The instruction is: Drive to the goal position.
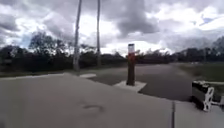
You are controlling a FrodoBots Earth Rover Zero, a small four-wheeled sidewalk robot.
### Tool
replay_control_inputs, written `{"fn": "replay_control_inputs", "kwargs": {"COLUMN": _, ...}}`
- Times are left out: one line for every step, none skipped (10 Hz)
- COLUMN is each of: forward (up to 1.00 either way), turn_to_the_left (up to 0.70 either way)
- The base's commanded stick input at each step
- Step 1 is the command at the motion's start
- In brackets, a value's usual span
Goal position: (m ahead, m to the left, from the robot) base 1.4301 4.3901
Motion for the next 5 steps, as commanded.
{"fn": "replay_control_inputs", "kwargs": {"forward": 0.13, "turn_to_the_left": 0.15}}
{"fn": "replay_control_inputs", "kwargs": {"forward": 0.32, "turn_to_the_left": 0.32}}
{"fn": "replay_control_inputs", "kwargs": {"forward": 0.48, "turn_to_the_left": 0.48}}
{"fn": "replay_control_inputs", "kwargs": {"forward": 0.51, "turn_to_the_left": 0.51}}
{"fn": "replay_control_inputs", "kwargs": {"forward": 0.53, "turn_to_the_left": 0.53}}
